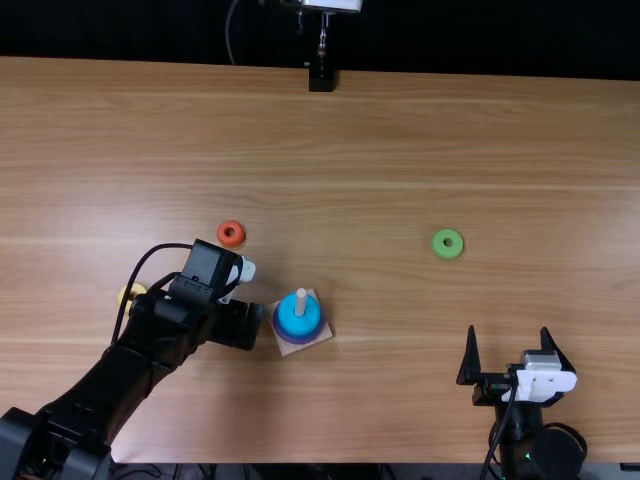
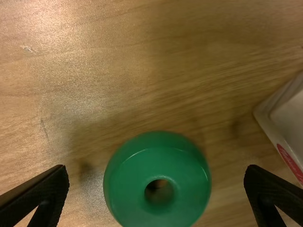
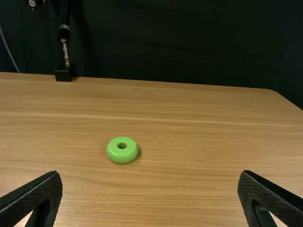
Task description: Build the Hanoi tower: stack the rings onto the peg from bottom to top in this color order: purple, dark blue, light blue, dark green, light green, yellow, orange.
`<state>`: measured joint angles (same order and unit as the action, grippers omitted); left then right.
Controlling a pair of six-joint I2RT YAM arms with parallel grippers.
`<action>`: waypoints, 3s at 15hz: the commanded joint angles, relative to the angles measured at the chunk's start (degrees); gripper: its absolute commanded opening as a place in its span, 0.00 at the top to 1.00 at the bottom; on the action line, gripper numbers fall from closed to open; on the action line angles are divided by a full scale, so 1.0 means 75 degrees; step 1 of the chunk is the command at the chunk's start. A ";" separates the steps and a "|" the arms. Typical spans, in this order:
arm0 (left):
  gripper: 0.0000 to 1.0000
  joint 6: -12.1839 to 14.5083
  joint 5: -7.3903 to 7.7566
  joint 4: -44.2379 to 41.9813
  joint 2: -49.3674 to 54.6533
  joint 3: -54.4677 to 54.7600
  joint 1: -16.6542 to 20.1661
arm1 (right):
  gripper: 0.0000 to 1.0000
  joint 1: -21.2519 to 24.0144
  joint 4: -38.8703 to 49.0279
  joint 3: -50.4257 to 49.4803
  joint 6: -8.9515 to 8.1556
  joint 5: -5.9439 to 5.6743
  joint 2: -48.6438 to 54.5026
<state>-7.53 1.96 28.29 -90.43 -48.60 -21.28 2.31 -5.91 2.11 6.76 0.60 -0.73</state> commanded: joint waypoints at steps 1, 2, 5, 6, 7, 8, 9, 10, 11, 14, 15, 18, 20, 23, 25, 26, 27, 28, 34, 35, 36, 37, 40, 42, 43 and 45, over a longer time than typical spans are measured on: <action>0.00 0.0020 0.0077 -0.0032 -0.0177 -0.0141 0.0060 | 0.00 0.0068 0.0007 -0.0187 -0.0002 0.0018 0.0098; 0.00 0.0020 0.0077 -0.0032 -0.0177 -0.0141 0.0060 | 0.00 0.0079 0.0007 -0.0187 -0.0002 0.0018 0.0098; 0.00 0.0048 0.0077 -0.0032 -0.0376 -0.0106 0.0071 | 0.00 0.0079 0.0007 -0.0187 -0.0002 0.0018 0.0098; 0.00 0.0062 0.0077 -0.0032 -0.0505 -0.0106 0.0118 | 0.00 0.0068 0.0007 -0.0187 -0.0002 0.0018 0.0098; 0.00 0.0076 0.0077 -0.0032 -0.0528 -0.0106 0.0130 | 0.00 0.0068 0.0007 -0.0187 -0.0002 0.0018 0.0098; 0.00 0.0076 0.0077 -0.0032 -0.0528 -0.0118 0.0130 | 0.00 0.0068 0.0007 -0.0187 -0.0002 0.0018 0.0098; 0.00 0.0076 0.0077 -0.0032 -0.0528 -0.0106 0.0130 | 0.00 0.0079 0.0007 -0.0187 -0.0002 0.0018 0.0098; 0.00 0.0062 0.0077 -0.0004 -0.0528 -0.0106 0.0130 | 0.00 0.0068 0.0007 -0.0187 -0.0002 0.0018 0.0098; 0.08 0.0048 0.0077 0.0052 -0.0528 -0.0106 0.0142 | 0.00 0.0079 0.0007 -0.0176 -0.0002 0.0018 0.0098; 1.00 0.0062 0.0020 0.0179 -0.0516 -0.0094 0.0189 | 0.00 0.0068 0.0007 -0.0187 -0.0002 0.0018 0.0098; 1.00 0.0062 0.0034 0.0179 -0.0493 -0.0106 0.0177 | 0.00 0.0068 0.0007 -0.0187 -0.0002 0.0018 0.0098; 1.00 0.0090 -0.0036 0.0207 -0.0446 -0.0247 0.0177 | 0.00 0.0068 0.0007 -0.0187 -0.0002 0.0018 0.0098; 1.00 0.0104 -0.0036 0.0517 -0.0329 -0.0704 0.0165 | 0.00 0.0079 0.0007 -0.0187 -0.0002 0.0018 0.0098; 1.00 0.0090 -0.0050 0.1993 0.0034 -0.1817 0.0153 | 0.00 0.0079 0.0007 -0.0187 -0.0002 0.0018 0.0098; 1.00 0.0076 -0.0050 0.2963 0.0046 -0.2672 0.0107 | 0.00 0.0068 0.0007 -0.0187 -0.0002 0.0018 0.0098; 1.00 0.0076 -0.0050 0.3484 0.0046 -0.3094 0.0083 | 0.00 0.0068 0.0007 -0.0187 -0.0002 0.0018 0.0098; 1.00 0.0076 -0.0050 0.3920 0.0034 -0.3528 0.0060 | 0.00 0.0079 0.0007 -0.0187 -0.0002 0.0018 0.0098; 1.00 0.0076 -0.0050 0.4398 0.0023 -0.4020 -0.0022 | 0.00 0.0068 0.0007 -0.0187 -0.0002 0.0018 0.0098; 1.00 -0.0234 -0.0008 0.5846 -0.0118 -0.6141 -0.0913 | 0.00 0.0068 0.0007 -0.0187 -0.0002 0.0018 0.0098; 1.00 -0.0543 -0.0008 0.5846 -0.0235 -0.6340 -0.0995 | 0.00 0.0068 0.0007 -0.0176 -0.0002 0.0018 0.0098; 1.00 -0.0838 -0.0022 0.5832 -0.0317 -0.6493 -0.1147 | 0.00 0.0068 0.0007 -0.0187 -0.0002 0.0018 0.0098; 1.00 -0.0993 -0.0036 0.5832 -0.0352 -0.6540 -0.1370 | 0.00 0.0068 0.0007 -0.0176 -0.0002 0.0018 0.0098; 1.00 -0.1035 -0.0022 0.5832 -0.0458 -0.6563 -0.1686 | 0.00 0.0068 0.0007 -0.0176 -0.0002 0.0018 0.0098; 1.00 -0.1049 -0.0022 0.5832 -0.0599 -0.6575 -0.1874 | 0.00 0.0068 0.0007 -0.0187 -0.0002 0.0018 0.0098; 1.00 -0.1049 -0.0008 0.5818 -0.0622 -0.6669 -0.1874 | 0.00 0.0068 0.0007 -0.0187 -0.0002 0.0018 0.0098; 1.00 -0.1063 0.0006 0.5818 -0.0903 -0.6833 -0.1897 | 0.00 0.0068 0.0007 -0.0187 -0.0002 0.0018 0.0098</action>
<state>-15.05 1.78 71.96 -95.94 -97.62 -34.89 2.31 -5.91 2.11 6.76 0.60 -0.73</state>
